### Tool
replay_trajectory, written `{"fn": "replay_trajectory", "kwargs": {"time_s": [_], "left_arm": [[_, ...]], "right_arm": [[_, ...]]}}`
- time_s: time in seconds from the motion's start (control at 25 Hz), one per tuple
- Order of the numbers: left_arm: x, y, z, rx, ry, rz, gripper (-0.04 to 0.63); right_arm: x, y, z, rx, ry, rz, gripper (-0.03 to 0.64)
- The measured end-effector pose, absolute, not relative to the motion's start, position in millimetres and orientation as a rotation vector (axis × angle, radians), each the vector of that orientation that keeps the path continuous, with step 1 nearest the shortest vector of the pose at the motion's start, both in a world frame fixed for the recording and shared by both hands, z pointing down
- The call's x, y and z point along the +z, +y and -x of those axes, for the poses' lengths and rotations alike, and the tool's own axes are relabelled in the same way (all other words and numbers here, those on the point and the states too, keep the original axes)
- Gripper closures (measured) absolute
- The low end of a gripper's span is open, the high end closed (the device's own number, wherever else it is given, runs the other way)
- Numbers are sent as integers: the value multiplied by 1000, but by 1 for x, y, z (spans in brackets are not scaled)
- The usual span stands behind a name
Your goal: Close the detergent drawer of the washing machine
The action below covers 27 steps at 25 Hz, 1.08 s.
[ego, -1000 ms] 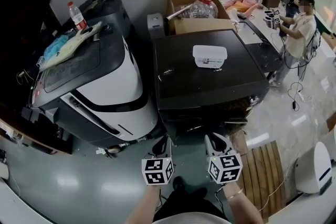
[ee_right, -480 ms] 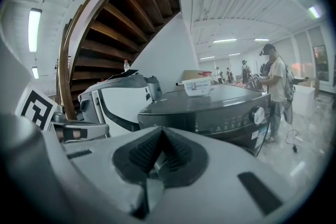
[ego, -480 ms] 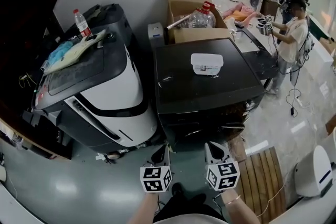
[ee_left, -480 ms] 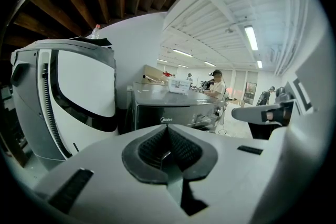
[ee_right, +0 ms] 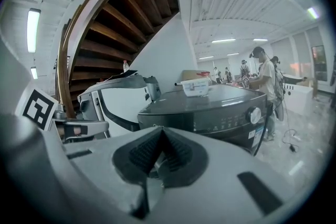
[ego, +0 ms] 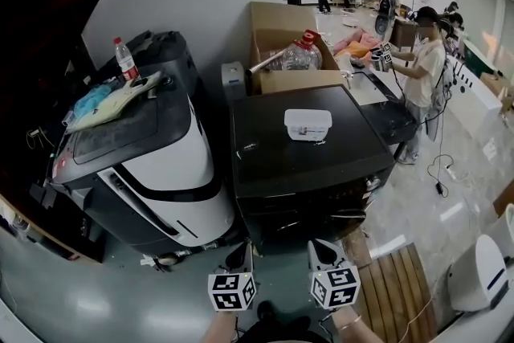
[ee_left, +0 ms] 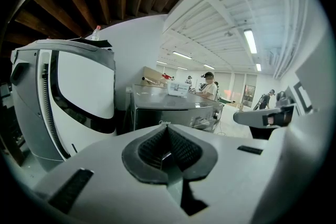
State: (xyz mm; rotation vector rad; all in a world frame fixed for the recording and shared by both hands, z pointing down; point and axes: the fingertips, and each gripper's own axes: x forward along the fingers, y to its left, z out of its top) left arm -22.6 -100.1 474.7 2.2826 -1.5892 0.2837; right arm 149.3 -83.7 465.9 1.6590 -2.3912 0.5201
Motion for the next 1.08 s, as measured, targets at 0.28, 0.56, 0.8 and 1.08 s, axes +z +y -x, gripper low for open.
{"fn": "replay_trajectory", "kwargs": {"time_s": [0.28, 0.56, 0.8, 1.08], "left_arm": [[471, -105, 27, 275, -1604, -2283, 601], [473, -107, 29, 285, -1597, -2280, 601], [471, -108, 29, 292, -1591, -2291, 601], [472, -105, 33, 301, -1594, -2287, 601]], "right_arm": [[464, -87, -142, 498, -2393, -1631, 615], [463, -90, -140, 492, -2390, -1623, 615], [465, -90, -138, 495, -2380, -1622, 615], [467, -88, -136, 499, -2369, -1616, 615]]}}
